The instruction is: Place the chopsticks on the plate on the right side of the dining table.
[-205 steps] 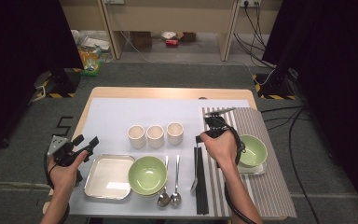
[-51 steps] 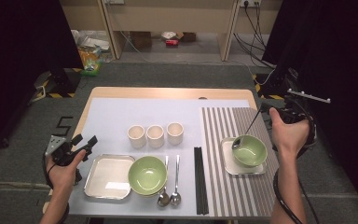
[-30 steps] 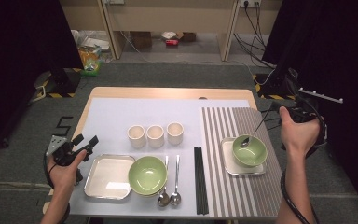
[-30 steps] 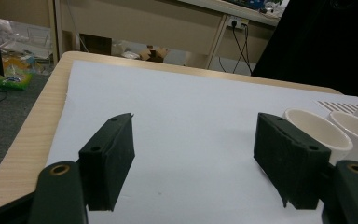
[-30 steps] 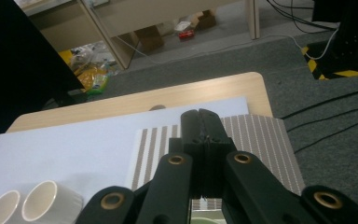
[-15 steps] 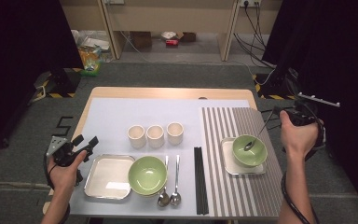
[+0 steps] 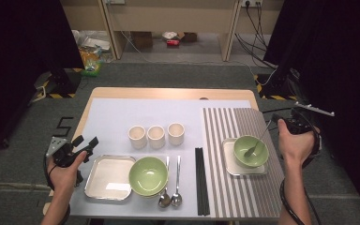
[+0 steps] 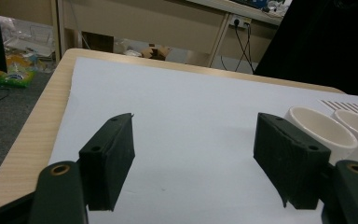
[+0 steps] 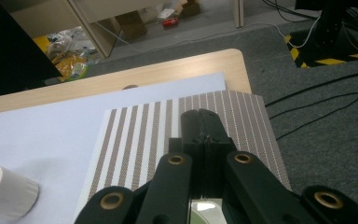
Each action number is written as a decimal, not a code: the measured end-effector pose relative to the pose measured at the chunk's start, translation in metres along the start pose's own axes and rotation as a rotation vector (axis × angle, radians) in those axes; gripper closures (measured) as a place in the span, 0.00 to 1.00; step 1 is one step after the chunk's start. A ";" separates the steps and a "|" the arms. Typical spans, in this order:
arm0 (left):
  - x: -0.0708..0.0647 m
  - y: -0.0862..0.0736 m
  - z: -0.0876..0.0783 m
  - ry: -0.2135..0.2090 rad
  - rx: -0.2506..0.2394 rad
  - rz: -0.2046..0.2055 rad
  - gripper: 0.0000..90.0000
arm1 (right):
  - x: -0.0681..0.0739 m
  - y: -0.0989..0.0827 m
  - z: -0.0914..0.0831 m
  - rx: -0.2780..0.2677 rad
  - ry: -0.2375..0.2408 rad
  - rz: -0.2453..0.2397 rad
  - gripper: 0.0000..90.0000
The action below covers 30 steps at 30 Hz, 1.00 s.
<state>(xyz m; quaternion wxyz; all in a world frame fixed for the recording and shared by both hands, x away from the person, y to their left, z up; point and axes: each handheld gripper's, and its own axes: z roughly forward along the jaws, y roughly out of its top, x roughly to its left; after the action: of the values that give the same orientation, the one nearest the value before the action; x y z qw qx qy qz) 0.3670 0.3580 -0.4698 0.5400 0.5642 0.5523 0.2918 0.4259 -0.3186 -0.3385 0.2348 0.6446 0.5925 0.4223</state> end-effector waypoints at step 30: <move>-0.002 0.000 0.001 -0.006 0.002 0.003 0.31 | -0.008 -0.040 -0.040 -0.036 -0.027 -0.094 0.98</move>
<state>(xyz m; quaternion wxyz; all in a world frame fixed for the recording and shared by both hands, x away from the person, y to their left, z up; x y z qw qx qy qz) 0.3678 0.3559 -0.4693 0.5406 0.5666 0.5499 0.2903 0.3712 -0.3266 -0.3515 0.2740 0.6172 0.6113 0.4126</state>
